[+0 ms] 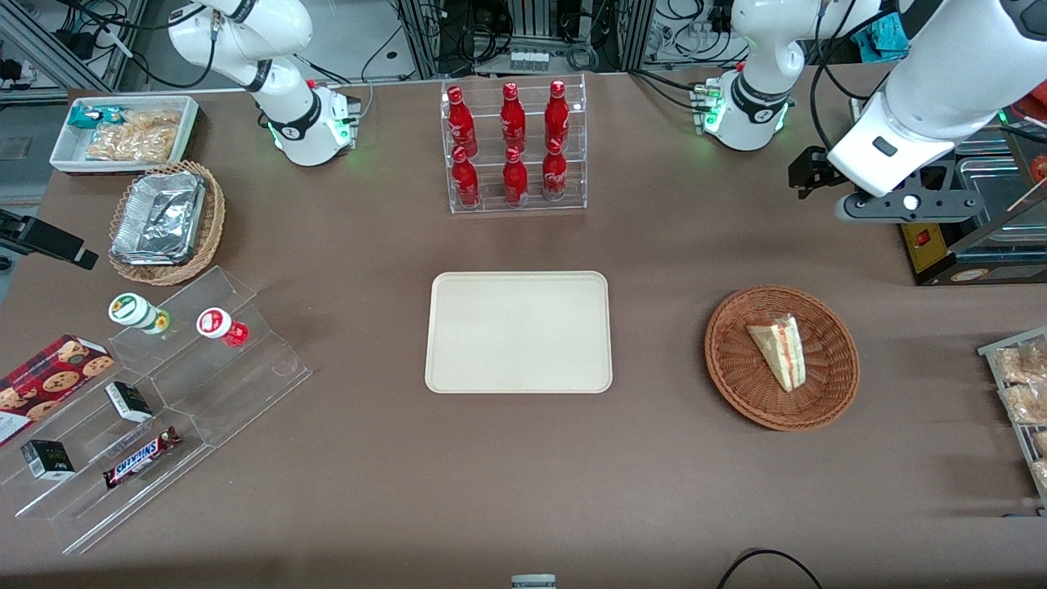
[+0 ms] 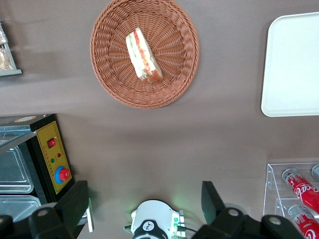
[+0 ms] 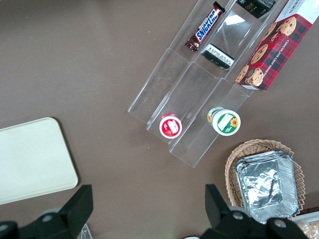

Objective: Place sandwich from basket to tray
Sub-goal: 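Move the left gripper down over the sandwich in the wicker basket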

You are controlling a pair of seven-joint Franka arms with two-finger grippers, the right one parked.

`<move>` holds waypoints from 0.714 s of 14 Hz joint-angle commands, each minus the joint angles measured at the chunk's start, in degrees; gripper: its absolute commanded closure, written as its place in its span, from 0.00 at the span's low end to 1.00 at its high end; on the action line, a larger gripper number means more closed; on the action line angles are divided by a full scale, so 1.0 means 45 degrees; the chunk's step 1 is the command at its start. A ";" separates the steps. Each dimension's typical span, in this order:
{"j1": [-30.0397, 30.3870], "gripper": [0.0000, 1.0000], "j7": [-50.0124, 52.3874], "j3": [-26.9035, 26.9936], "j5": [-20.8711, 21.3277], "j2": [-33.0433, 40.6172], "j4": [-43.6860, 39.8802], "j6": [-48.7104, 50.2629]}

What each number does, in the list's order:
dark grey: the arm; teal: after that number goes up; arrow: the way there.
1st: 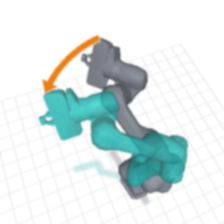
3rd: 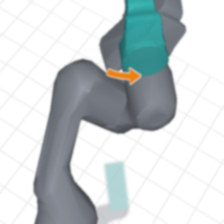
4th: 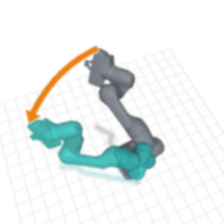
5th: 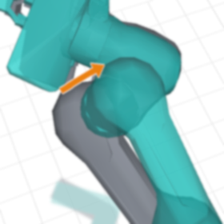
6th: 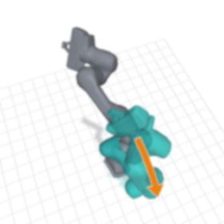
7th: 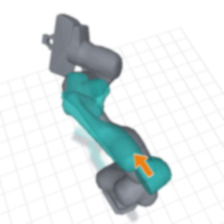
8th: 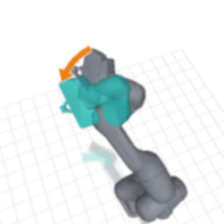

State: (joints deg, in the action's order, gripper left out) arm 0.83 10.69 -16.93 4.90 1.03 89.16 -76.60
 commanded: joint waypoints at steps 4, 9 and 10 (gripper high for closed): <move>0.0127 0.00 0.0046 -0.0027 -0.0073 -0.0404 0.0164 0.0089; 0.0479 0.00 0.0783 0.0400 0.0084 -0.0679 0.4339 -0.4413; 0.0460 0.00 0.1329 0.0538 0.0084 -0.0775 0.5043 -0.5372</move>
State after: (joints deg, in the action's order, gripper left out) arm 2.58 13.12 -15.50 5.03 -3.45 104.83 -93.96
